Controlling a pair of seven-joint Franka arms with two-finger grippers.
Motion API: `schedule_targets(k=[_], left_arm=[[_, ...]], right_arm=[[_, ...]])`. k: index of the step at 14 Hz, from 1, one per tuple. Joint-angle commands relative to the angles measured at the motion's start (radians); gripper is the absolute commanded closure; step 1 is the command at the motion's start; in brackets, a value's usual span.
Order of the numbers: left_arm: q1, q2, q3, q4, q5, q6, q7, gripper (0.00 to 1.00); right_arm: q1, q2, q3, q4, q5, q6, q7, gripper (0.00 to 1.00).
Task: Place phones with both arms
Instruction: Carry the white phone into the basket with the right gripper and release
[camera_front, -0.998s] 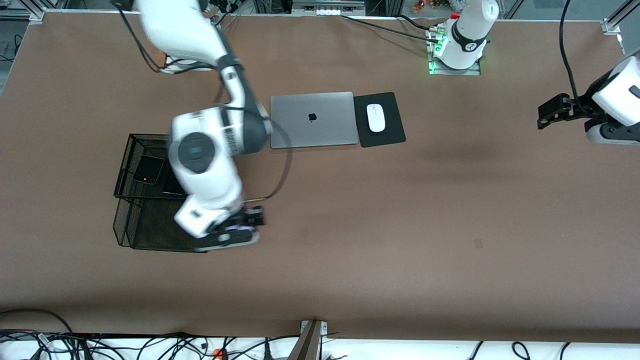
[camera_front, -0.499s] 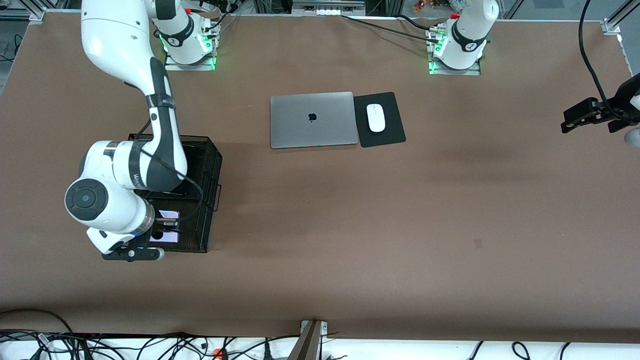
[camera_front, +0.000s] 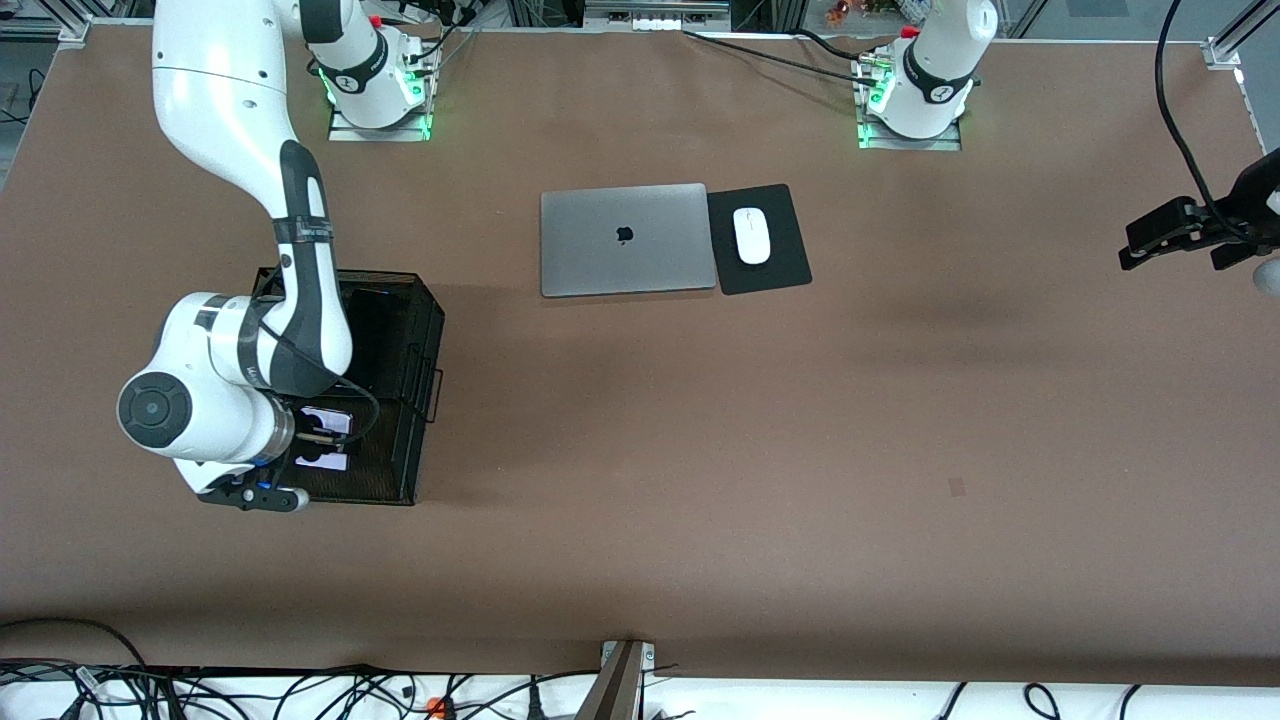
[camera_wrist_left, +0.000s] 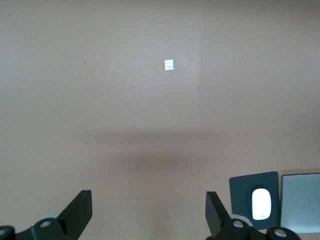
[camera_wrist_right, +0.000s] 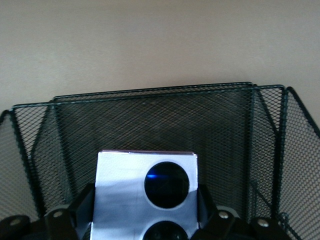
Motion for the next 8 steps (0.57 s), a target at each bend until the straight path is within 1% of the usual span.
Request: schedule_targets(k=[1,2,3,4,6,8], left_arm=[[0.01,-0.01,-0.003,0.001,-0.044,0.052,-0.002,0.0],[0.01,-0.01,-0.003,0.0,-0.044,0.058,-0.001,0.0],[0.01,-0.01,-0.003,0.0,-0.043,0.058,-0.001,0.0],[0.01,-0.01,-0.003,0.0,-0.043,0.059,-0.001,0.0],[0.009,-0.01,-0.003,0.0,-0.037,0.059,-0.001,0.0],[0.01,-0.011,-0.005,0.001,-0.035,0.059,-0.002,0.0]], right_arm=[[-0.002,-0.024,0.004,-0.04,0.018,0.02,-0.006,0.7],[-0.002,-0.024,0.006,-0.047,0.018,0.02,-0.003,0.64],[-0.002,-0.024,0.007,-0.049,0.018,0.02,-0.001,0.48],[-0.002,-0.024,0.007,-0.052,0.018,0.019,0.002,0.45],[-0.003,-0.024,0.009,-0.052,0.024,0.02,-0.001,0.0],[-0.005,-0.027,0.007,-0.043,0.04,0.017,-0.004,0.0]])
